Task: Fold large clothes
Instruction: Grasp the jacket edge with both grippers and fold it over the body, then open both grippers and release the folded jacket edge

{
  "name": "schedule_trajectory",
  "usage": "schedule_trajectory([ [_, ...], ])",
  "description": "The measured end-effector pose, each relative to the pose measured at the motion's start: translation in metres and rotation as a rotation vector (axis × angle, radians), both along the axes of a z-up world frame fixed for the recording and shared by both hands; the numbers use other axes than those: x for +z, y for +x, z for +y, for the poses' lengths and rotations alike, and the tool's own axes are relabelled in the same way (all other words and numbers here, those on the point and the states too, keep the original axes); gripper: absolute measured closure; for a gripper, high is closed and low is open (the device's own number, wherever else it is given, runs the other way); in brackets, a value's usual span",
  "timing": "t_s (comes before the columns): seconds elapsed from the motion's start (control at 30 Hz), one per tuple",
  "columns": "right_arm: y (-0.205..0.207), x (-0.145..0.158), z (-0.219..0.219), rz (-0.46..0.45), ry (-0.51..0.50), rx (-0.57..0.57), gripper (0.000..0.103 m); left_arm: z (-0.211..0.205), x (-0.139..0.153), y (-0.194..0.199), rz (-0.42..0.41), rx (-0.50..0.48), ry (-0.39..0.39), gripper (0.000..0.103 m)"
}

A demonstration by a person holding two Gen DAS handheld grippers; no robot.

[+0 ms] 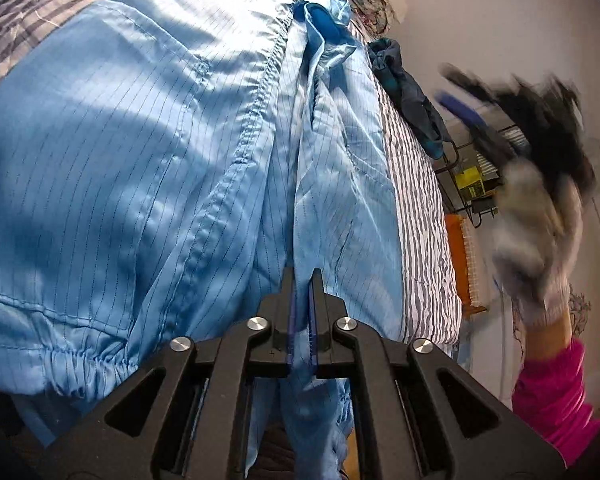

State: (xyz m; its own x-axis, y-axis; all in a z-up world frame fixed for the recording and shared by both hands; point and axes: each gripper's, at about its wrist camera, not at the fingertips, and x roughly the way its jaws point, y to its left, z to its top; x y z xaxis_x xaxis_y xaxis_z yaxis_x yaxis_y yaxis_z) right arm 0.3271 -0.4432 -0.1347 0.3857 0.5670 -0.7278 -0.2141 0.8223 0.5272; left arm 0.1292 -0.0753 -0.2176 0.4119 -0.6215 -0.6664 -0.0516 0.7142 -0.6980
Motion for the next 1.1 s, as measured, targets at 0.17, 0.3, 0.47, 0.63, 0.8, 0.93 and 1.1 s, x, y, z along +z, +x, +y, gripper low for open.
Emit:
schedule_trajectory([
  [0.17, -0.084, 0.020, -0.052, -0.034, -0.023, -0.014, 0.069, -0.001, 0.019, -0.012, -0.034, -0.029, 0.057, 0.073],
  [0.3, -0.149, 0.001, -0.066, 0.003, -0.049, -0.033, 0.069, 0.007, 0.041, -0.027, -0.091, -0.040, 0.081, 0.069],
  [0.47, -0.199, -0.029, -0.046, -0.005, -0.079, -0.015, 0.069, 0.043, 0.064, -0.047, -0.143, 0.003, 0.168, 0.068],
  [0.63, -0.211, -0.033, 0.017, -0.088, -0.125, 0.099, 0.070, 0.089, 0.066, -0.052, -0.141, 0.100, 0.314, 0.068],
  [0.8, -0.186, -0.052, 0.073, -0.104, -0.200, 0.153, 0.071, 0.120, 0.049, -0.052, -0.077, 0.172, 0.299, 0.069],
  [0.93, -0.191, -0.077, 0.118, -0.038, -0.220, 0.317, 0.071, 0.131, 0.039, -0.050, -0.038, 0.177, 0.288, 0.066],
  [1.1, -0.203, -0.058, 0.098, -0.039, -0.133, 0.348, 0.072, 0.144, 0.031, -0.038, 0.012, 0.163, 0.234, 0.055],
])
